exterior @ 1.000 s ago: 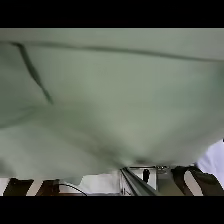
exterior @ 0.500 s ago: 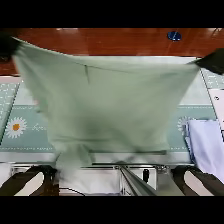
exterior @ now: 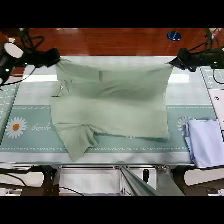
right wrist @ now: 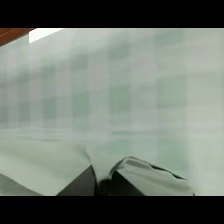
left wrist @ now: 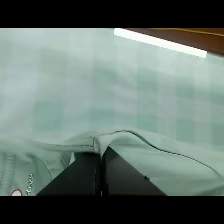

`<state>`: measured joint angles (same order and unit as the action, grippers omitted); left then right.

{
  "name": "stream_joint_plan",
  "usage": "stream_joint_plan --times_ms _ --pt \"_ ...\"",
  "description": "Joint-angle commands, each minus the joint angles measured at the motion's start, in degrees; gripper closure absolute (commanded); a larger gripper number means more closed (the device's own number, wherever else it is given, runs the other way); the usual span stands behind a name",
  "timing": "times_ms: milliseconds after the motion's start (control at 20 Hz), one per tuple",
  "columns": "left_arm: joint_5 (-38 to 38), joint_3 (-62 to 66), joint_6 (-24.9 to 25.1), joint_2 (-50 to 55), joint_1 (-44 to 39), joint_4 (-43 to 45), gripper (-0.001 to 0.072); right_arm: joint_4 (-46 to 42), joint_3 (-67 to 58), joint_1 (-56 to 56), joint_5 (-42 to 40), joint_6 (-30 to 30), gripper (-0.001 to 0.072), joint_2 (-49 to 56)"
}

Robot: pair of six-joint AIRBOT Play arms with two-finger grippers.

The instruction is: Fold the shirts.

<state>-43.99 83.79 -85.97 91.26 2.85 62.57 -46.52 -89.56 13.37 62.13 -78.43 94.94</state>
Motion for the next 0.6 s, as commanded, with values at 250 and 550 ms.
stream_joint_plan --times_ms 250,550 --pt "-19.47 0.63 6.49 4.52 0.76 0.7 0.0688 -3.13 -2.45 -0.33 14.64 2.67 0.0681 6.03" --pt "-30.73 -0.87 6.91 4.57 2.25 11.67 0.0688 -16.76 3.26 -0.39 22.14 0.5 0.0681 6.03"
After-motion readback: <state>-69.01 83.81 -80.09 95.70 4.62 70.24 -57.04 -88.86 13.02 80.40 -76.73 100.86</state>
